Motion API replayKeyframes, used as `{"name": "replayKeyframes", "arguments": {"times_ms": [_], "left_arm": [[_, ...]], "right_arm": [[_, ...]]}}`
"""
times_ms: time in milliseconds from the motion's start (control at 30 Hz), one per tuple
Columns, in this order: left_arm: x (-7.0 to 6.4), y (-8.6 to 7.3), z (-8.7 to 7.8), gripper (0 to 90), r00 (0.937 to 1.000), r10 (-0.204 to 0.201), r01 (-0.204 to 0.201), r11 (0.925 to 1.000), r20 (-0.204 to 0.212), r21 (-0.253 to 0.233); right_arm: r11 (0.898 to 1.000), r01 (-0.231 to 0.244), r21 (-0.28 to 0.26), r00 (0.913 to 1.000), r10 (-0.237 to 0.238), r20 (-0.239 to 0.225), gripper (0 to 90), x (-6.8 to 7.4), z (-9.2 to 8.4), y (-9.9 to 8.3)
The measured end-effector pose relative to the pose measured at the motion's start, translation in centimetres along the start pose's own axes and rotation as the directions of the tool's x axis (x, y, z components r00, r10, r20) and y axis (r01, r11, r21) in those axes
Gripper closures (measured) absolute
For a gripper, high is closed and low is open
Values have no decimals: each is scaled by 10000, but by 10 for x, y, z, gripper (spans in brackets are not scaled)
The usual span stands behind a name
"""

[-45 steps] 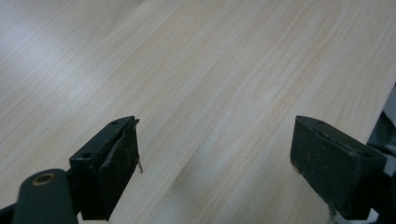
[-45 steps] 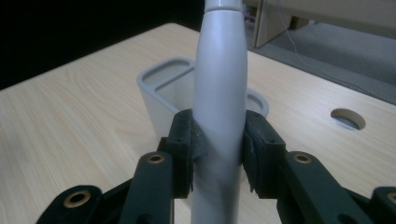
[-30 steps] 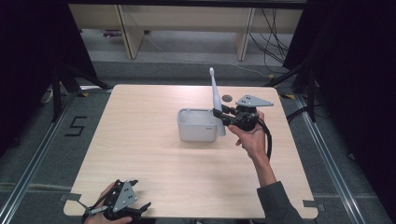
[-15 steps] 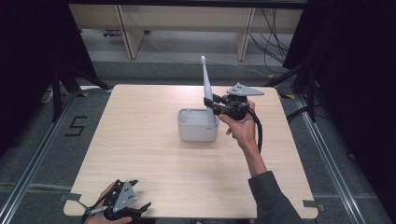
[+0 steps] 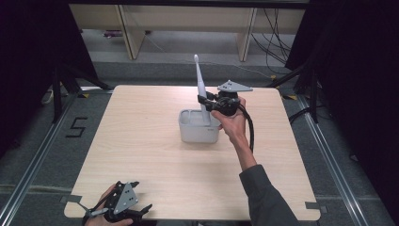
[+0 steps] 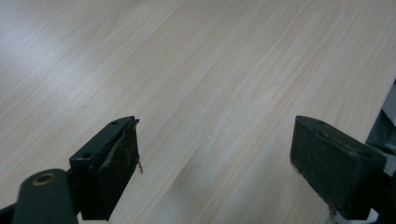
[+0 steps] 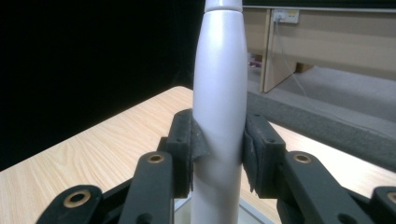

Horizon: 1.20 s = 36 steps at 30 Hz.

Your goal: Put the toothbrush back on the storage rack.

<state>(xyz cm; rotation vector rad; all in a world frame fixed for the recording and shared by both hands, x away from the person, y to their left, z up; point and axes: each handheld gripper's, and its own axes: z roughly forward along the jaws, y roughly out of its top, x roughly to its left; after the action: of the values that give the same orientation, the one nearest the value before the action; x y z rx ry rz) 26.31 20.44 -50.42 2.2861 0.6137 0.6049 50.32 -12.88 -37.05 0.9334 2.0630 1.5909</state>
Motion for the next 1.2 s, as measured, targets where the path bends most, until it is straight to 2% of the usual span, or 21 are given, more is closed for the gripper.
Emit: {"name": "replayKeyframes", "arguments": {"times_ms": [67,233,300,333,367,433,467,500,533,667,733,767,867,933,967,1033,1067,1100,1133,1167,1200], "left_arm": [[0,0,0,150,10000,-7,7,10000,14,-6],[1,0,-1,150,9999,155,-155,9999,-14,39],[0,0,0,150,10000,93,-93,10000,3,20],[0,0,0,149,10000,-9,9,10000,3,7],[0,0,0,150,10000,1,-1,10000,-5,-14],[0,0,0,150,9999,78,-78,10000,77,-4],[0,0,0,150,10000,67,-67,10000,73,-5],[0,0,0,150,9999,71,-71,10000,74,-4],[0,0,0,150,9999,76,-76,10000,70,-1],[0,0,0,150,9999,88,-88,10000,56,0],[0,0,0,150,9999,72,-72,10000,70,0],[0,0,0,150,9999,77,-77,10000,67,-4],[0,0,0,150,9999,134,-134,9999,-100,-25],[0,0,0,149,9999,114,-115,9999,62,24],[0,0,0,150,10000,76,-76,10000,36,-22],[0,0,0,150,9998,196,-196,9998,42,106],[-1,0,0,150,9999,127,-128,9998,75,124],[0,0,0,150,9997,236,-237,9996,58,126],[-1,0,1,150,10000,55,-55,10000,68,-29],[0,0,0,150,9999,67,-67,10000,88,-23],[0,0,0,150,9999,81,-82,10000,85,12]], "right_arm": [[9999,90,44,9999,-91,96,669,-1,4,-2],[9996,-200,213,9996,196,179,669,-5,12,-5],[9998,-104,149,9995,99,314,669,-7,15,-7],[9993,-239,296,9993,230,308,669,-7,16,-8],[9996,-78,275,9995,69,302,669,-8,18,-10],[9991,-111,399,9996,100,282,670,-8,20,-12],[9986,-150,513,9989,126,451,669,-7,21,-13],[9982,31,598,9991,-56,416,669,-8,23,-14],[9978,-107,659,9990,78,438,669,-7,24,-14],[9962,-91,866,9992,57,399,669,-5,28,-17],[9958,131,912,9994,-160,315,669,-5,31,-18],[9952,-12,975,9991,-29,422,669,-3,32,-19],[9925,29,1219,9991,-80,414,668,-3,35,-21],[9914,175,1294,9984,-241,503,668,-3,36,-22],[9901,60,1399,9991,-119,410,668,-2,37,-23],[9886,167,1497,9989,-231,407,668,-2,38,-23],[9852,354,1680,9978,-442,492,668,-2,39,-24],[9819,146,1888,9989,-226,404,668,0,40,-25],[9780,228,2073,9983,-332,472,668,0,40,-25],[9787,167,2044,9979,-290,573,668,1,41,-26],[9730,175,2301,9983,-298,502,668,0,41,-26]]}}
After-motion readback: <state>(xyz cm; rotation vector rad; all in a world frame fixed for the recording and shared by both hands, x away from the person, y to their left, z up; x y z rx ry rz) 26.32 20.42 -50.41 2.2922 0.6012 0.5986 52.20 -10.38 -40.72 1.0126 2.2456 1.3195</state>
